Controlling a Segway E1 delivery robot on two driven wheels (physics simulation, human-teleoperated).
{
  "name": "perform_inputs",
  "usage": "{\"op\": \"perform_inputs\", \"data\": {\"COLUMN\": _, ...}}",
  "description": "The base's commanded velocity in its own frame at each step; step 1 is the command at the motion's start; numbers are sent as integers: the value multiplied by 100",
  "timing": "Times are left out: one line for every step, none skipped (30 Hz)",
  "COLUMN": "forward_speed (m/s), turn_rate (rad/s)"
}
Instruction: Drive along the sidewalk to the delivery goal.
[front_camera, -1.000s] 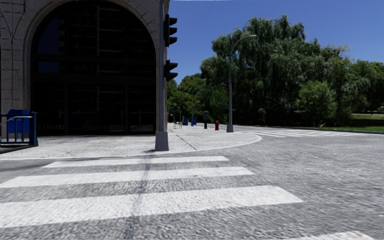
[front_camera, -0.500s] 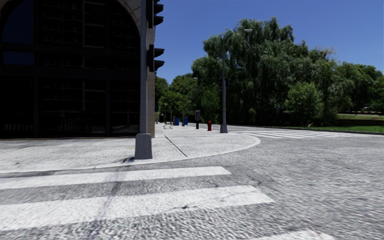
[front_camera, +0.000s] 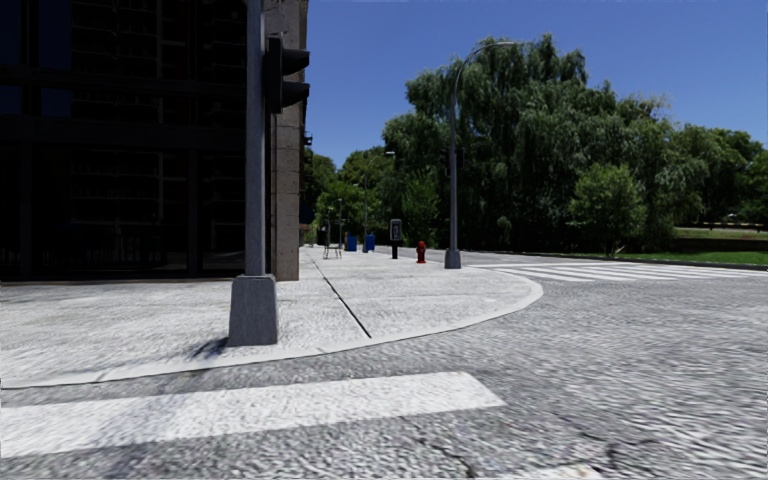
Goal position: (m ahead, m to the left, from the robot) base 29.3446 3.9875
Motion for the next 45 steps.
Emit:
{"op": "perform_inputs", "data": {"forward_speed": 200, "turn_rate": 0}}
{"op": "perform_inputs", "data": {"forward_speed": 200, "turn_rate": 0}}
{"op": "perform_inputs", "data": {"forward_speed": 200, "turn_rate": 0}}
{"op": "perform_inputs", "data": {"forward_speed": 200, "turn_rate": 0}}
{"op": "perform_inputs", "data": {"forward_speed": 200, "turn_rate": 0}}
{"op": "perform_inputs", "data": {"forward_speed": 200, "turn_rate": 0}}
{"op": "perform_inputs", "data": {"forward_speed": 200, "turn_rate": 0}}
{"op": "perform_inputs", "data": {"forward_speed": 200, "turn_rate": 0}}
{"op": "perform_inputs", "data": {"forward_speed": 200, "turn_rate": 0}}
{"op": "perform_inputs", "data": {"forward_speed": 200, "turn_rate": 0}}
{"op": "perform_inputs", "data": {"forward_speed": 200, "turn_rate": 0}}
{"op": "perform_inputs", "data": {"forward_speed": 200, "turn_rate": 0}}
{"op": "perform_inputs", "data": {"forward_speed": 200, "turn_rate": 0}}
{"op": "perform_inputs", "data": {"forward_speed": 200, "turn_rate": 0}}
{"op": "perform_inputs", "data": {"forward_speed": 200, "turn_rate": 0}}
{"op": "perform_inputs", "data": {"forward_speed": 200, "turn_rate": 0}}
{"op": "perform_inputs", "data": {"forward_speed": 200, "turn_rate": 0}}
{"op": "perform_inputs", "data": {"forward_speed": 200, "turn_rate": 0}}
{"op": "perform_inputs", "data": {"forward_speed": 200, "turn_rate": 0}}
{"op": "perform_inputs", "data": {"forward_speed": 200, "turn_rate": 0}}
{"op": "perform_inputs", "data": {"forward_speed": 200, "turn_rate": 0}}
{"op": "perform_inputs", "data": {"forward_speed": 200, "turn_rate": 0}}
{"op": "perform_inputs", "data": {"forward_speed": 196, "turn_rate": 1}}
{"op": "perform_inputs", "data": {"forward_speed": 188, "turn_rate": 5}}
{"op": "perform_inputs", "data": {"forward_speed": 170, "turn_rate": 11}}
{"op": "perform_inputs", "data": {"forward_speed": 170, "turn_rate": 11}}
{"op": "perform_inputs", "data": {"forward_speed": 158, "turn_rate": 13}}
{"op": "perform_inputs", "data": {"forward_speed": 153, "turn_rate": 16}}
{"op": "perform_inputs", "data": {"forward_speed": 151, "turn_rate": 19}}
{"op": "perform_inputs", "data": {"forward_speed": 151, "turn_rate": 19}}
{"op": "perform_inputs", "data": {"forward_speed": 150, "turn_rate": 23}}
{"op": "perform_inputs", "data": {"forward_speed": 149, "turn_rate": 26}}
{"op": "perform_inputs", "data": {"forward_speed": 149, "turn_rate": 26}}
{"op": "perform_inputs", "data": {"forward_speed": 149, "turn_rate": 26}}
{"op": "perform_inputs", "data": {"forward_speed": 148, "turn_rate": 27}}
{"op": "perform_inputs", "data": {"forward_speed": 148, "turn_rate": 27}}
{"op": "perform_inputs", "data": {"forward_speed": 147, "turn_rate": 27}}
{"op": "perform_inputs", "data": {"forward_speed": 147, "turn_rate": 27}}
{"op": "perform_inputs", "data": {"forward_speed": 146, "turn_rate": 27}}
{"op": "perform_inputs", "data": {"forward_speed": 144, "turn_rate": 27}}
{"op": "perform_inputs", "data": {"forward_speed": 140, "turn_rate": 27}}
{"op": "perform_inputs", "data": {"forward_speed": 140, "turn_rate": 27}}
{"op": "perform_inputs", "data": {"forward_speed": 138, "turn_rate": 26}}
{"op": "perform_inputs", "data": {"forward_speed": 136, "turn_rate": 21}}
{"op": "perform_inputs", "data": {"forward_speed": 136, "turn_rate": 21}}
